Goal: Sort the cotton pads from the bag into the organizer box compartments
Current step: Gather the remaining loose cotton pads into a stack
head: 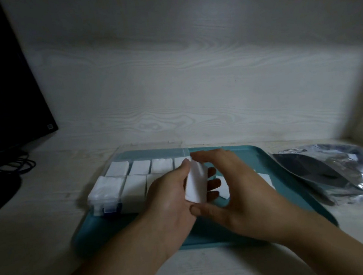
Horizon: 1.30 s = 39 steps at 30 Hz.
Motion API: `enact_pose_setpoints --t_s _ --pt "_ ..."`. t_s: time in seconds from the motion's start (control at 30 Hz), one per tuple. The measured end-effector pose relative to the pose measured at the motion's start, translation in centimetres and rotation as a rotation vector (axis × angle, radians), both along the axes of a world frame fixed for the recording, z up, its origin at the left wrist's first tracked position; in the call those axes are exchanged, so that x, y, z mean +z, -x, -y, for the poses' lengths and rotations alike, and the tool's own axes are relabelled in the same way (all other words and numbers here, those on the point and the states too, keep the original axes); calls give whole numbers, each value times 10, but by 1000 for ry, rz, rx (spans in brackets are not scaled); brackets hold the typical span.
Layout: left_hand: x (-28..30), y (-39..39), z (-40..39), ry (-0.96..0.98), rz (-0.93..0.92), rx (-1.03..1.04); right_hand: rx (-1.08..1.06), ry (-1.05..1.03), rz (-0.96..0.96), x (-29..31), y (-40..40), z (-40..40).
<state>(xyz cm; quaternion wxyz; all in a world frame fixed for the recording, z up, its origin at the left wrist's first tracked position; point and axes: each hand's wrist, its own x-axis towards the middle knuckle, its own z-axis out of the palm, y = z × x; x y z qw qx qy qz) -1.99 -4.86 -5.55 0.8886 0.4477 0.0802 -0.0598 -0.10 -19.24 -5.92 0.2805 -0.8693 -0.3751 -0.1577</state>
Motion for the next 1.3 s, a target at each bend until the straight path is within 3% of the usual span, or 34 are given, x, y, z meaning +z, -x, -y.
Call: enact_pose_setpoints --t_s 0.1,0.8,1.1,1.3 --pt "3 -1 -1 11 -21 -17 7 -59 2 0 -2 1" --pt "-9 -5 0 -37 51 -134 20 156 33 4 -3 6" --pt "-11 -7 0 -12 64 -184 58 49 44 1 -7 4" --pt "-8 -4 0 -60 128 -222 62 -30 -93 1 -6 6"
